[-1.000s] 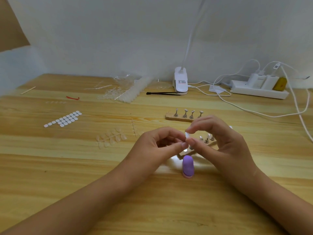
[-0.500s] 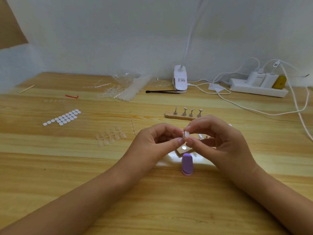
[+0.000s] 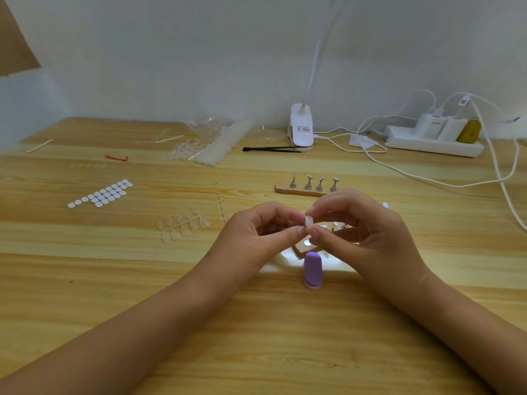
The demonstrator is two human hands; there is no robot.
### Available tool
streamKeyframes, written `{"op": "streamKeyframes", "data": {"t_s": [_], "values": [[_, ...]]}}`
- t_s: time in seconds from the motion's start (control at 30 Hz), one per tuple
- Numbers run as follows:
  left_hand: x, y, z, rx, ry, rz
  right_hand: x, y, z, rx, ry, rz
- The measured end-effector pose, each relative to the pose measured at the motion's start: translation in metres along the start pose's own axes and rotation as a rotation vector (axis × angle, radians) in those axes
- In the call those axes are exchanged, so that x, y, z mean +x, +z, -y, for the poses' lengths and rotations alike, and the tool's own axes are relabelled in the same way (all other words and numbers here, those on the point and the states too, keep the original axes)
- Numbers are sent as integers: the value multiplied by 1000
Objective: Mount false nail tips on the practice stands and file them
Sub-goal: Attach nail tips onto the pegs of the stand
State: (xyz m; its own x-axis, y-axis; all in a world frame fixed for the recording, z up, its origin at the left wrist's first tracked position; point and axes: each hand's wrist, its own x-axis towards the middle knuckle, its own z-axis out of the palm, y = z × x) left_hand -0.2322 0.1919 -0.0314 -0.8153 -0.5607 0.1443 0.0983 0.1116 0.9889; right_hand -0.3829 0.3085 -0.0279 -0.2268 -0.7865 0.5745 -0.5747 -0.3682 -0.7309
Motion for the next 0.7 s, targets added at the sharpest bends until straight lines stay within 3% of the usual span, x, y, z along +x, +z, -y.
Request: {"op": "streamKeyframes", "data": {"t_s": [0.53,0.7], "values": [[0,0,-1,16,-8,-7,0,1,-1,-50,-14,16],[0,2,-3,-2,-1,-23,1,0,2,13,55,-31]]}}
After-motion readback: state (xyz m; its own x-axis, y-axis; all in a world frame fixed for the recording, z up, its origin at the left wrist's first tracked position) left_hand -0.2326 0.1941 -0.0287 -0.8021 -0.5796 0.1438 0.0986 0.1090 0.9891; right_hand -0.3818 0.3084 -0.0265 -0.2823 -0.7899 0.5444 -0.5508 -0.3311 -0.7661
